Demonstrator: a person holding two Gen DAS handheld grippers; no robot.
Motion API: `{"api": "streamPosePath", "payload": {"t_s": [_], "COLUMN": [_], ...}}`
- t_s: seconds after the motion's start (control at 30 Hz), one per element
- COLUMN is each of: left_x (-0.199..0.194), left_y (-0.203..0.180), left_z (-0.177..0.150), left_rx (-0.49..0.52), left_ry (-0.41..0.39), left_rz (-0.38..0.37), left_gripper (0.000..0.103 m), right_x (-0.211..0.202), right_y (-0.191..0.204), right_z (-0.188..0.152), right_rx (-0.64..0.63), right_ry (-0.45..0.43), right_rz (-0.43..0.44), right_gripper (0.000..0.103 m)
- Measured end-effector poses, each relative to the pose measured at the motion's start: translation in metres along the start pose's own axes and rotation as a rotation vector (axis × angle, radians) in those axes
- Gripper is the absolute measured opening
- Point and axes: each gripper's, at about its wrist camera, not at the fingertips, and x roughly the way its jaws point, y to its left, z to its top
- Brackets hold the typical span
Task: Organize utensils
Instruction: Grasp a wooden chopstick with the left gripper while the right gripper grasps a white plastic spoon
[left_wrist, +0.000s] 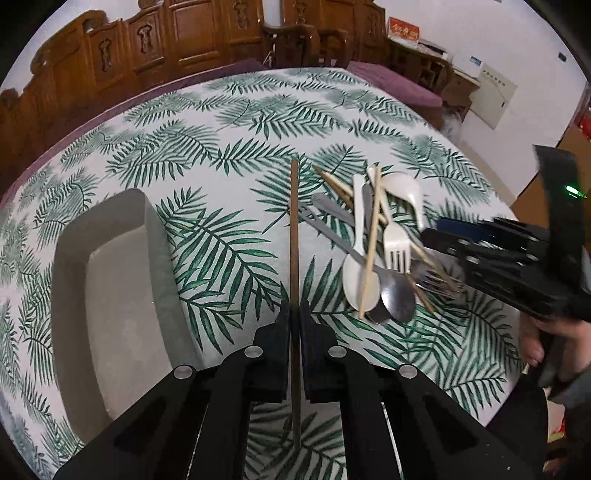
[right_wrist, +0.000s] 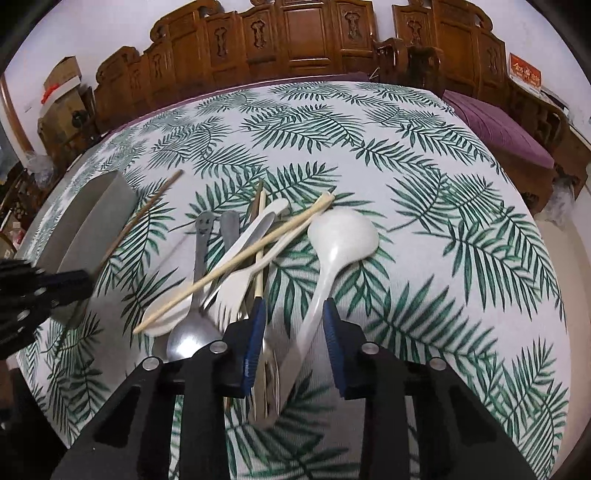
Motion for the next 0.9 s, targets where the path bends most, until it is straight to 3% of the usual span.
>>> {"api": "streamPosePath", "payload": {"t_s": [0.23, 0.37, 0.5, 0.9], "left_x": [-0.021, -0.029, -0.04, -0.068], "left_y": [-0.002, -0.001, 0.001, 0.017], "left_z": [-0.003, -0.005, -0.007, -0.013], "left_rx": [-0.003, -0.005, -0.005, -0.024], "left_ry": [-0.037, -0.05, -0.069, -0.12], "left_rz": [-0.032, -0.037, -0.043, -0.022], "left_gripper": [0.004, 0.004, 0.004, 0.004], "right_x": [0.022, 0.026, 0.023, -0.011], "right_y": [-0.004, -0.007, -0.014, -0.034], "right_z": [0.011, 0.01, 0.007, -0.004], "right_rx": [0.0, -0.01, -0.001, 0.037], "right_ry": [0.045, 0.057, 0.067, 0.031], "right_rz": [-0.062, -0.081, -0.105, -0.133], "right_gripper": [0.028, 0.019, 0.011, 0.005]}}
